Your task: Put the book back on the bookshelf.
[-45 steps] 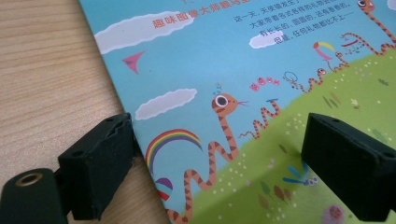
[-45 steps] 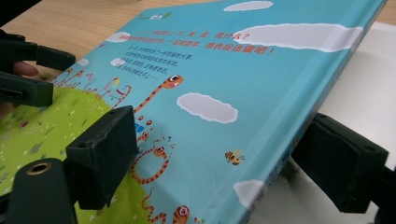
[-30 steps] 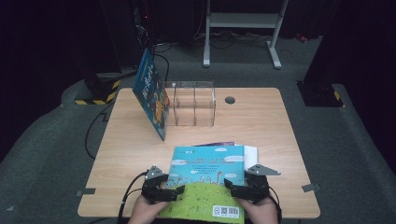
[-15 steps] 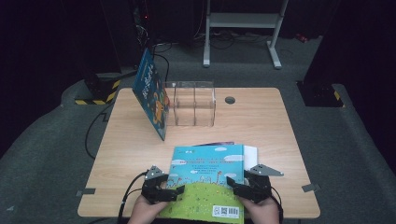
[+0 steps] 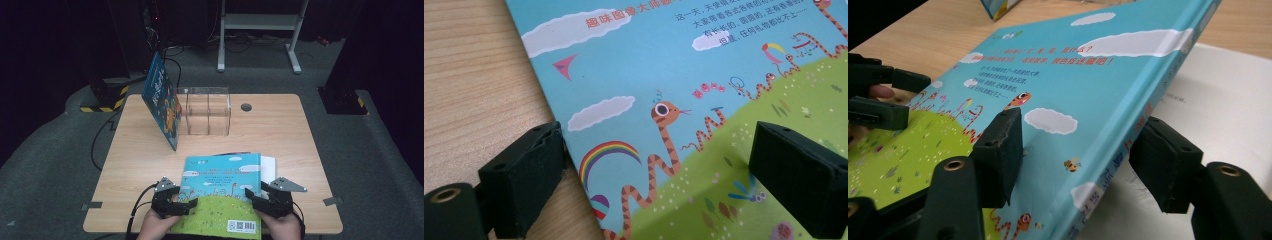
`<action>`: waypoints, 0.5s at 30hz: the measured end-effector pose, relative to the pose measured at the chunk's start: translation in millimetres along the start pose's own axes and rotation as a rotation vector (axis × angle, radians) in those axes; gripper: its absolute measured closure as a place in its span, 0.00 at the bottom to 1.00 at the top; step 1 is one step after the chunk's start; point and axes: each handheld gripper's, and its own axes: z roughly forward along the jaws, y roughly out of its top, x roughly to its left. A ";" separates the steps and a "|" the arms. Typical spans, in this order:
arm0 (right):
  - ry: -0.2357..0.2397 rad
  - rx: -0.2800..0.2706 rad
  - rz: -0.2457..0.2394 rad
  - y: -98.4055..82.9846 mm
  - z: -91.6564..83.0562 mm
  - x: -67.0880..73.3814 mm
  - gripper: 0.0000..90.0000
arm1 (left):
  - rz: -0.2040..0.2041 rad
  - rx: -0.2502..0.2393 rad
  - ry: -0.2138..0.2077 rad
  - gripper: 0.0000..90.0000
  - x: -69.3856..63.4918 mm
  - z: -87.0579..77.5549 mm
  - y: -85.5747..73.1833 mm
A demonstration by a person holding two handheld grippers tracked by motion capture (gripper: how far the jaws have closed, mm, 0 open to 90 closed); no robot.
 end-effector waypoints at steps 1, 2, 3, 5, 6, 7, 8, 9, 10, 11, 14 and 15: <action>-0.004 -0.001 -0.002 -0.1 -0.3 0.2 0.44 | 0.000 0.000 0.000 0.08 0.0 0.1 0.0; -0.004 -0.004 -0.006 -0.3 -0.4 0.2 0.44 | -0.001 0.000 0.000 0.08 0.0 0.0 0.0; -0.005 -0.006 -0.006 -0.3 -0.5 0.2 0.44 | -0.001 0.000 0.000 0.08 0.1 0.0 0.0; -0.003 -0.010 -0.007 -0.6 -0.8 0.1 0.45 | -0.002 -0.001 -0.002 0.08 0.1 0.1 0.0; -0.003 -0.012 -0.012 -0.6 -0.9 -0.1 0.45 | -0.001 -0.001 -0.002 0.08 0.2 0.1 0.0; -0.002 -0.014 -0.013 -0.7 -1.0 0.0 0.45 | -0.003 -0.001 -0.003 0.08 0.2 0.2 0.0; 0.000 -0.016 -0.012 -0.8 -1.6 0.4 0.45 | -0.004 -0.002 -0.005 0.08 0.4 0.2 0.0; 0.001 -0.020 -0.021 -0.7 -2.2 0.1 0.45 | -0.005 -0.002 -0.006 0.08 0.5 0.2 0.0; -0.001 -0.025 -0.029 -0.8 -2.8 0.4 0.45 | -0.006 0.001 -0.008 0.07 0.7 0.0 0.1; -0.002 -0.027 -0.030 -0.7 -3.3 1.1 0.45 | -0.008 0.001 -0.008 0.07 0.7 0.0 0.1; -0.002 -0.034 -0.038 -0.8 -4.7 2.4 0.45 | -0.012 -0.003 -0.012 0.06 0.8 0.2 0.0; -0.002 -0.039 -0.042 -0.9 -4.9 2.5 0.45 | -0.013 -0.003 -0.011 0.06 0.8 0.2 0.0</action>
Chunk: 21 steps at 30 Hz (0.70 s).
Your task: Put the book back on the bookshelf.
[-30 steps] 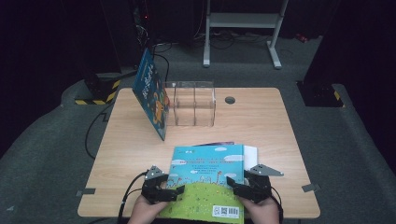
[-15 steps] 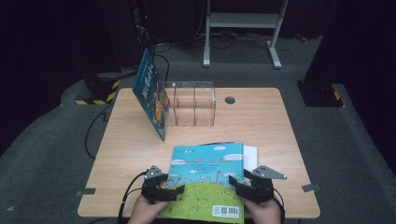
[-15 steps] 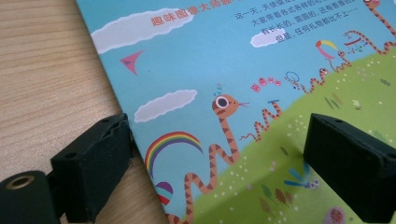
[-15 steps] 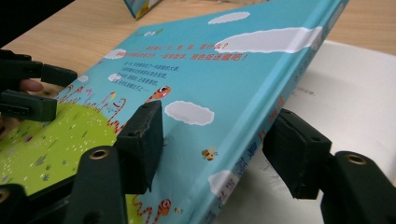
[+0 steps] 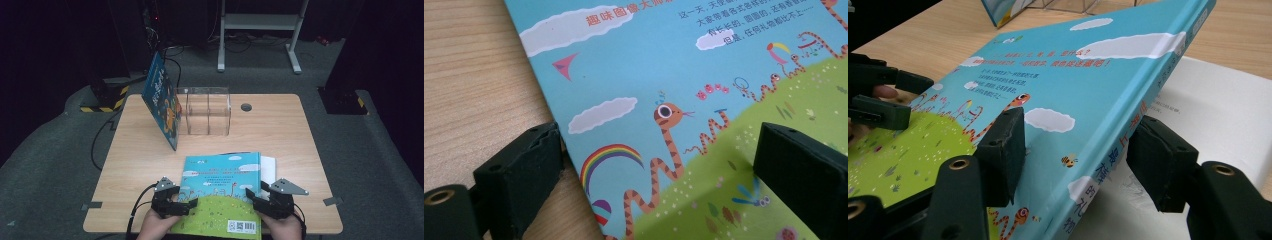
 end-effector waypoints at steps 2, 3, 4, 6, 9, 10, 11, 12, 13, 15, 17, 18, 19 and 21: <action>0.000 -0.003 -0.008 0.0 -0.7 0.5 0.46 | 0.001 0.001 -0.005 0.06 0.7 -0.1 0.2; -0.001 -0.007 -0.011 0.0 -1.1 0.9 0.46 | 0.000 0.002 -0.008 0.05 1.0 -0.2 0.3; -0.001 -0.009 -0.014 0.0 -1.4 1.1 0.46 | -0.002 0.001 -0.007 0.05 1.4 -0.3 0.4; -0.001 -0.017 -0.027 0.2 -2.6 2.5 0.46 | -0.009 0.001 -0.027 0.04 3.4 -0.6 0.7; -0.005 -0.033 -0.047 0.9 -4.2 5.6 0.46 | -0.031 -0.004 -0.047 0.01 4.5 -0.3 0.7; -0.008 -0.036 -0.053 1.2 -4.6 6.7 0.46 | -0.035 -0.005 -0.050 0.01 4.5 -0.2 0.7; -0.008 -0.040 -0.058 1.4 -5.0 7.3 0.46 | -0.035 -0.005 -0.053 0.00 4.9 -0.3 0.8; -0.009 -0.042 -0.061 1.4 -5.2 7.5 0.46 | -0.039 -0.005 -0.056 0.00 4.9 -0.3 0.8; -0.011 -0.047 -0.065 1.2 -5.3 7.7 0.46 | -0.041 -0.004 -0.058 0.00 5.2 -0.3 0.9; -0.011 -0.050 -0.071 1.5 -5.7 8.0 0.46 | -0.045 -0.004 -0.068 0.00 6.0 -0.3 1.2; -0.011 -0.054 -0.075 1.9 -6.2 9.0 0.46 | -0.047 -0.008 -0.085 0.00 7.7 0.5 1.9; -0.013 -0.060 -0.082 2.2 -6.4 9.6 0.46 | -0.048 -0.007 -0.087 0.00 7.9 0.5 2.1; -0.013 -0.063 -0.086 2.2 -6.6 10.0 0.46 | -0.054 -0.006 -0.095 0.00 8.2 0.5 2.2; -0.011 -0.066 -0.088 2.8 -7.1 10.7 0.46 | -0.056 -0.001 -0.106 0.01 8.3 -0.7 3.0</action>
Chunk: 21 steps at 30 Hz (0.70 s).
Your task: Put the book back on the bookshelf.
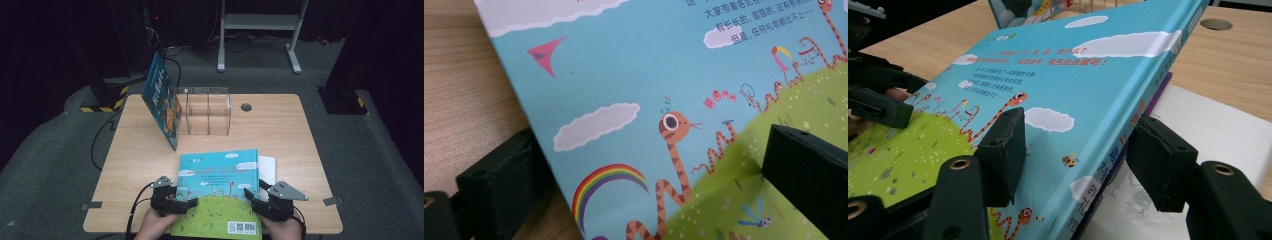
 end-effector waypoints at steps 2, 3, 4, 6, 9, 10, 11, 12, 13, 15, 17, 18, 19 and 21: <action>0.001 -0.001 0.003 1.0 -0.3 0.3 0.46 | -0.005 0.003 0.007 0.02 -1.9 -1.5 2.7; 0.003 0.000 0.004 1.8 -0.6 0.2 0.46 | -0.002 -0.002 0.016 0.03 -3.9 -3.2 4.2; 0.006 0.001 0.005 3.1 -1.0 0.3 0.46 | -0.006 -0.007 0.017 0.04 -5.6 -5.6 5.3; 0.016 -0.025 0.017 6.1 -4.3 0.5 0.53 | -0.006 -0.028 0.017 0.07 -6.4 -12.1 7.0; 0.040 -0.061 0.042 12.6 -8.9 -1.0 0.58 | -0.012 -0.063 0.029 0.12 -9.3 -21.5 8.5; 0.041 -0.070 0.045 14.7 -9.6 0.0 0.59 | -0.019 -0.073 0.032 0.13 -9.7 -24.0 8.7; 0.046 -0.075 0.054 16.8 -10.0 0.6 0.60 | -0.026 -0.085 0.034 0.15 -9.9 -26.9 8.8; 0.046 -0.078 0.056 19.1 -10.6 1.2 0.61 | -0.024 -0.095 0.037 0.17 -10.4 -30.0 9.2; 0.047 -0.088 0.056 21.4 -11.8 2.0 0.62 | -0.024 -0.106 0.039 0.19 -11.8 -33.0 9.8; 0.050 -0.105 0.052 26.7 -14.7 4.3 0.63 | -0.025 -0.139 0.045 0.22 -14.5 -39.6 11.2; 0.064 -0.129 0.060 32.3 -18.1 5.5 0.65 | -0.011 -0.171 0.050 0.25 -16.8 -44.9 12.7; 0.075 -0.148 0.061 35.2 -19.6 6.0 0.66 | -0.006 -0.193 0.054 0.26 -18.5 -47.2 13.2; 0.074 -0.160 0.058 38.7 -21.0 7.3 0.66 | 0.000 -0.209 0.057 0.28 -19.7 -49.8 13.9; 0.073 -0.183 0.052 45.2 -23.5 9.6 0.67 | 0.004 -0.239 0.067 0.31 -22.4 -54.9 15.5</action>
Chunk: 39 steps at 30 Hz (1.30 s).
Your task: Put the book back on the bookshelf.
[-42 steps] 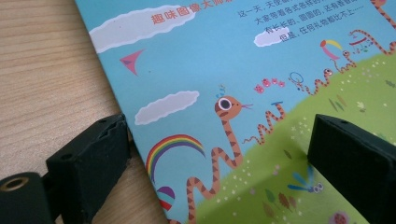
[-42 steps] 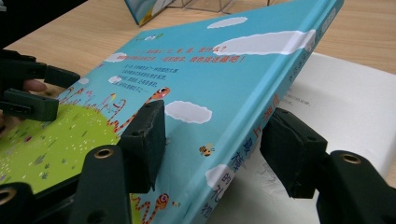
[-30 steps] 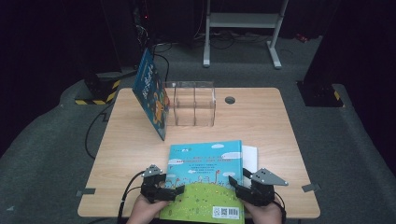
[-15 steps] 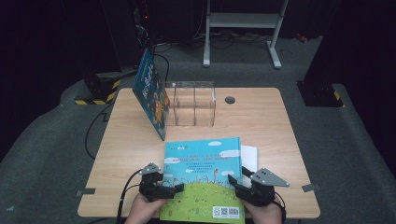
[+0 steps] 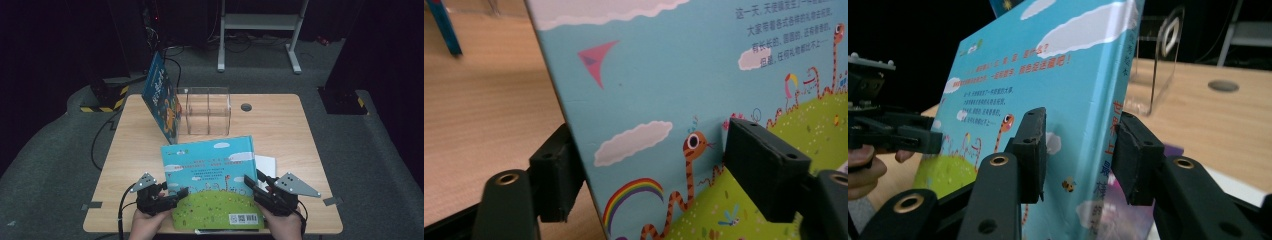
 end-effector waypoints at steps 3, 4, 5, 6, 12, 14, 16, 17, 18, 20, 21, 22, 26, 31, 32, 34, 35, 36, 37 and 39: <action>0.005 -0.026 -0.010 8.0 -1.1 3.1 0.68 | 0.014 -0.040 0.018 0.35 -2.4 -5.7 4.3; 0.006 -0.032 -0.013 10.2 -1.3 4.3 0.68 | 0.019 -0.053 0.021 0.36 -3.0 -6.6 5.4; 0.005 -0.040 -0.018 12.1 -1.1 5.1 0.68 | 0.025 -0.059 0.027 0.36 -3.4 -7.9 6.4; 0.005 -0.043 -0.022 13.8 -1.2 5.8 0.68 | 0.022 -0.065 0.027 0.37 -4.0 -8.8 7.1; 0.000 -0.055 -0.029 18.6 0.5 6.3 0.68 | 0.036 -0.071 0.038 0.38 -4.0 -8.7 10.0; -0.004 -0.057 -0.026 18.8 1.5 5.8 0.68 | 0.042 -0.067 0.042 0.38 -3.9 -8.6 11.4; -0.005 -0.062 -0.027 19.2 2.7 5.4 0.68 | 0.044 -0.072 0.046 0.38 -3.9 -8.5 12.8; -0.007 -0.064 -0.028 19.6 3.0 5.5 0.68 | 0.050 -0.074 0.047 0.38 -3.5 -8.8 13.6; -0.007 -0.065 -0.029 20.2 3.3 5.8 0.68 | 0.048 -0.075 0.049 0.39 -3.7 -9.2 14.0; -0.008 -0.070 -0.040 21.8 3.9 5.9 0.67 | 0.057 -0.084 0.051 0.39 -3.4 -9.1 15.2; -0.009 -0.075 -0.047 22.6 4.4 5.9 0.67 | 0.058 -0.087 0.054 0.39 -3.3 -8.9 16.0; -0.011 -0.077 -0.049 23.5 5.0 6.0 0.67 | 0.055 -0.090 0.055 0.39 -3.5 -8.6 16.8; -0.018 -0.090 -0.056 27.6 6.8 3.8 0.67 | 0.081 -0.119 0.056 0.40 -2.8 -7.3 22.4; -0.027 -0.111 -0.062 33.0 9.0 -1.4 0.66 | 0.127 -0.162 0.071 0.40 -3.1 -1.7 31.3; -0.029 -0.116 -0.072 34.2 9.7 -3.1 0.66 | 0.135 -0.173 0.074 0.40 -2.7 0.3 33.1; -0.038 -0.125 -0.079 36.3 11.8 -5.9 0.66 | 0.157 -0.192 0.084 0.40 -2.3 4.4 36.5; -0.043 -0.129 -0.084 37.4 13.0 -7.9 0.66 | 0.167 -0.204 0.088 0.40 -2.2 6.7 38.1; -0.047 -0.130 -0.087 38.3 14.1 -9.8 0.65 | 0.179 -0.213 0.093 0.40 -1.9 9.0 39.8; -0.051 -0.134 -0.093 39.0 15.3 -11.6 0.65 | 0.196 -0.223 0.095 0.40 -1.6 11.3 41.5; -0.075 -0.136 -0.111 39.9 18.3 -14.1 0.62 | 0.218 -0.246 0.106 0.40 -1.8 16.2 44.4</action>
